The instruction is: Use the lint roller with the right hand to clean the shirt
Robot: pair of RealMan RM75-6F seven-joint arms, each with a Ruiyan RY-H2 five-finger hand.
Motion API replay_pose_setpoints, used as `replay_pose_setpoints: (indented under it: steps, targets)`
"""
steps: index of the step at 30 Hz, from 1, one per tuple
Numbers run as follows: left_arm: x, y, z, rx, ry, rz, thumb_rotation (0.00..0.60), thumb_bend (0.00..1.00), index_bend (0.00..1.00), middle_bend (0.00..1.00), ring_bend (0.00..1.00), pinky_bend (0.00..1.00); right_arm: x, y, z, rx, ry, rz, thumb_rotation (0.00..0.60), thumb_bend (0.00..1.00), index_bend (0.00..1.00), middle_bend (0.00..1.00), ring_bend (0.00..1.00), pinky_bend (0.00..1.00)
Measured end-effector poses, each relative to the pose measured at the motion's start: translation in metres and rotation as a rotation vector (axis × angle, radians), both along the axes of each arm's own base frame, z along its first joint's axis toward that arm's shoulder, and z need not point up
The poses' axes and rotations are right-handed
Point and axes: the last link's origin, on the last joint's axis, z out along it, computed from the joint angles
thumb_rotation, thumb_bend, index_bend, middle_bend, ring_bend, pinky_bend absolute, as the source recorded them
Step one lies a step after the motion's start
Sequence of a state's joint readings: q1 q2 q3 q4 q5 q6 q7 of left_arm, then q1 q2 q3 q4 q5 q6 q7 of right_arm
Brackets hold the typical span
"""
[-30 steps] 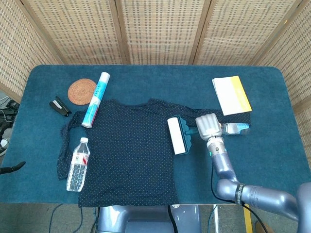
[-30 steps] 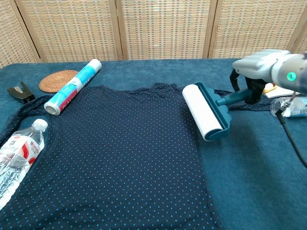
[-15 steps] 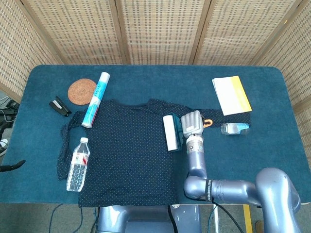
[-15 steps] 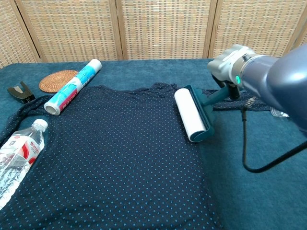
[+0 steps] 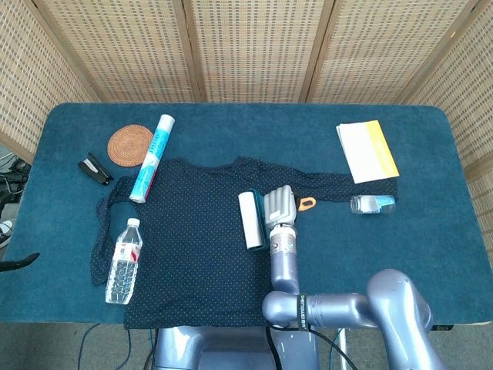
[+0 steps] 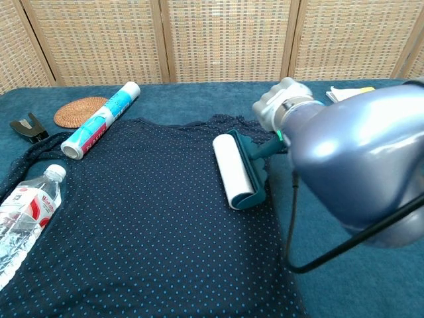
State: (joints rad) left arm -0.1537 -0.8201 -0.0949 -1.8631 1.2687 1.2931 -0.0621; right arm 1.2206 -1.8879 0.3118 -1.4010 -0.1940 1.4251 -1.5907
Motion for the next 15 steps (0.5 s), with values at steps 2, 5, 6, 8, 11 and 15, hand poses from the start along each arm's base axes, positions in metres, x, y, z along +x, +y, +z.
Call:
replay_pose_setpoints:
  steps: [2,5,6,8,11,15]
  targets:
    - [0.0,0.0,0.0,-0.001,-0.002,-0.001,0.6,0.0,0.0,0.0,0.0,0.0,0.007,0.004,-0.006,0.005,-0.002,0.003,0.6,0.85,0.77,1.0,1.0,1.0]
    - [0.0,0.0,0.001,-0.001,-0.003,-0.005,0.6,0.0,0.0,0.0,0.0,0.0,0.018,0.01,-0.015,0.013,-0.008,0.007,0.6,0.85,0.77,1.0,1.0,1.0]
    - [0.0,0.0,0.001,-0.001,-0.004,-0.007,0.6,0.0,0.0,0.0,0.0,0.0,0.021,0.012,-0.018,0.016,-0.01,0.01,0.6,0.85,0.77,1.0,1.0,1.0]
    - [0.0,0.0,0.001,-0.002,-0.006,-0.009,0.6,0.0,0.0,0.0,0.0,0.0,0.029,0.017,-0.024,0.021,-0.018,0.013,0.6,0.85,0.77,1.0,1.0,1.0]
    - [0.0,0.001,0.0,-0.006,-0.009,-0.011,0.6,0.0,0.0,0.0,0.0,0.0,0.04,0.021,-0.03,0.024,-0.025,0.016,0.6,0.85,0.77,1.0,1.0,1.0]
    - [0.0,0.001,0.0,-0.01,-0.01,-0.011,0.6,0.0,0.0,0.0,0.0,0.0,0.052,0.027,-0.038,0.027,-0.031,0.021,0.6,0.85,0.77,1.0,1.0,1.0]
